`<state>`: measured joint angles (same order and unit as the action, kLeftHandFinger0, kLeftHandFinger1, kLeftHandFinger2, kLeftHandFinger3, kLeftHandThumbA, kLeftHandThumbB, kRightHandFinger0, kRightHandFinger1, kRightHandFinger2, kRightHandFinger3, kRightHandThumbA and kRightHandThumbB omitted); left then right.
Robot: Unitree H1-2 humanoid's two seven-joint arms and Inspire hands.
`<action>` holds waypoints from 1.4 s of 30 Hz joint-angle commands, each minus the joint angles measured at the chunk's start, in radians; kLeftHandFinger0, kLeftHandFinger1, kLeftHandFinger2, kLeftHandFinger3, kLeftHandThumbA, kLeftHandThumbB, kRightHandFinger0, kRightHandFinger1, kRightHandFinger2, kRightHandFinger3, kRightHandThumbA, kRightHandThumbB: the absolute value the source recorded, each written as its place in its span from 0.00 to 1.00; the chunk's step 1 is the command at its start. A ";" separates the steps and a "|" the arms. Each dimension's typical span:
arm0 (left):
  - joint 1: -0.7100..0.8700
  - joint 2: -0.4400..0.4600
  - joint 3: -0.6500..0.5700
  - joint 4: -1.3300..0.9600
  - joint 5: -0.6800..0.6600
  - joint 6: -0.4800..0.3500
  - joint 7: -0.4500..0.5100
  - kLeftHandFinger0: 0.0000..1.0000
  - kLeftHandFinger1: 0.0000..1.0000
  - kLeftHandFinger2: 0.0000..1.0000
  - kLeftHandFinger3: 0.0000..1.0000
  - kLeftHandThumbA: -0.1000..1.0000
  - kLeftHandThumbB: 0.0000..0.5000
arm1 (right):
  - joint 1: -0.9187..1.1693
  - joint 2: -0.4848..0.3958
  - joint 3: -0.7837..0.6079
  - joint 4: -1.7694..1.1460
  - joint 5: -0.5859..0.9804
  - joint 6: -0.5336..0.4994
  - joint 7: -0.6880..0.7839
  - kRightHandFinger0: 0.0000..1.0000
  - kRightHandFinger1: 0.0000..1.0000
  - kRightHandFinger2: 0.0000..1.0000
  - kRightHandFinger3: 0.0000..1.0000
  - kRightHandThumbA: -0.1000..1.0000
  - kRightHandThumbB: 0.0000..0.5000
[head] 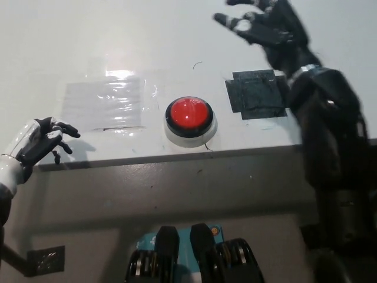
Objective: The robot uses its right hand to make a fist and press the red button kept in the middle of the desk
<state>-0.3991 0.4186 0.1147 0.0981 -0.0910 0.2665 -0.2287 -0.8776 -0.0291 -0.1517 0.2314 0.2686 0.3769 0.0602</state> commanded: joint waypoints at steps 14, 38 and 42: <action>0.004 0.038 0.026 -0.024 -0.006 -0.028 -0.006 0.19 0.33 0.46 0.60 0.53 0.00 | 0.257 -0.245 -0.127 -0.384 0.085 0.093 -0.042 0.00 0.04 0.20 0.40 1.00 0.33; 0.005 0.026 0.033 -0.055 -0.005 0.004 0.011 0.19 0.32 0.45 0.56 0.52 0.00 | 0.525 -0.204 -0.242 -0.378 0.072 0.060 -0.087 0.03 0.13 0.33 0.50 1.00 0.31; 0.006 0.023 0.035 -0.050 -0.005 0.000 0.012 0.21 0.32 0.45 0.58 0.52 0.00 | 0.522 -0.202 -0.252 -0.360 0.071 0.058 -0.101 0.01 0.11 0.34 0.51 1.00 0.30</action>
<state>-0.3796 0.4198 0.1305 0.0816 -0.0921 0.2703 -0.2281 -0.3428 -0.2179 -0.3826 -0.1221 0.3359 0.4663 -0.0215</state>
